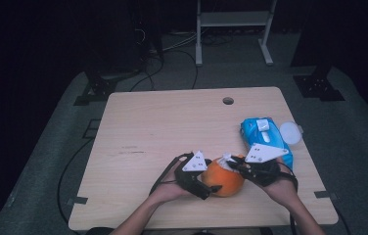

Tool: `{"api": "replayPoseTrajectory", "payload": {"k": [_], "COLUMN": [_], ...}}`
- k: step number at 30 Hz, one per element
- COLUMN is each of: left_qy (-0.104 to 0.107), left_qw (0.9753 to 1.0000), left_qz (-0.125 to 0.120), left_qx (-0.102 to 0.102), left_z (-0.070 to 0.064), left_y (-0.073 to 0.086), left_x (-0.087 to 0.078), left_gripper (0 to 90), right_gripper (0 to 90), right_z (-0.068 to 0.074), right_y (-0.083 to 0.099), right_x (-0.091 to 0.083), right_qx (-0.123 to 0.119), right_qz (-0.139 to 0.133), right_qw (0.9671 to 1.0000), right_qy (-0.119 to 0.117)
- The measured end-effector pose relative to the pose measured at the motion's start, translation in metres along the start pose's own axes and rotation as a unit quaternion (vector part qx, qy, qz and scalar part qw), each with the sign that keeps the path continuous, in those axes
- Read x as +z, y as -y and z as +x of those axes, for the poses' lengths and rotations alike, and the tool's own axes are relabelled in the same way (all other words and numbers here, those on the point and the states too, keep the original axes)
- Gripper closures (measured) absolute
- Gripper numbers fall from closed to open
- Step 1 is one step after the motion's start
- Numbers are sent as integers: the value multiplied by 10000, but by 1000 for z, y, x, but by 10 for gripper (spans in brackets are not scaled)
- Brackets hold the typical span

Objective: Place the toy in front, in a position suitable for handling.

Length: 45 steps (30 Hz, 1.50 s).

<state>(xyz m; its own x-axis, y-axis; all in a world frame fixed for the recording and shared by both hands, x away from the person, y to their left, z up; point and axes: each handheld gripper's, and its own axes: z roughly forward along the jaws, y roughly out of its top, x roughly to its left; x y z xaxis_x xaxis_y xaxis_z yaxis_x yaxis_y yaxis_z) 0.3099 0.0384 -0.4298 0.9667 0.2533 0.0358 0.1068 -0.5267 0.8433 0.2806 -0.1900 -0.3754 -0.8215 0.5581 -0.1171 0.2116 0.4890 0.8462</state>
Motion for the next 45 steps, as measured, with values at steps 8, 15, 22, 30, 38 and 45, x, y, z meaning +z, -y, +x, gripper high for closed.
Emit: {"api": "replayPoseTrajectory", "payload": {"k": [8, 15, 22, 30, 38, 45], "left_qy": [-100, -15, 95, 222, -32, 45], "left_qw": [9994, 9943, 9925, 9883, 9906, 9906], "left_qz": [-116, -226, -203, -647, -399, -493], "left_qx": [-306, -1044, -1199, -1363, -1309, -1277], "left_z": [15, 30, 41, 39, 45, 47], "left_y": [12, 20, 28, 19, 30, 29], "left_x": [-13, -13, -19, -23, -28, -28], "left_gripper": [305, 282, 310, 176, 312, 262], "right_gripper": [817, 818, 815, 815, 812, 812], "right_z": [3, -1, 21, -2, 17, -13], "right_y": [-3, 9, 4, 21, 14, 35], "right_x": [0, 2, 15, 10, 21, 13], "right_qx": [-103, 35, -363, 5, -398, 18], "right_qz": [24, 127, 226, 271, 339, 399], "right_qw": [9999, 9999, 9985, 9996, 9981, 9992], "right_qy": [108, 12, -335, -69, -338, 32]}}
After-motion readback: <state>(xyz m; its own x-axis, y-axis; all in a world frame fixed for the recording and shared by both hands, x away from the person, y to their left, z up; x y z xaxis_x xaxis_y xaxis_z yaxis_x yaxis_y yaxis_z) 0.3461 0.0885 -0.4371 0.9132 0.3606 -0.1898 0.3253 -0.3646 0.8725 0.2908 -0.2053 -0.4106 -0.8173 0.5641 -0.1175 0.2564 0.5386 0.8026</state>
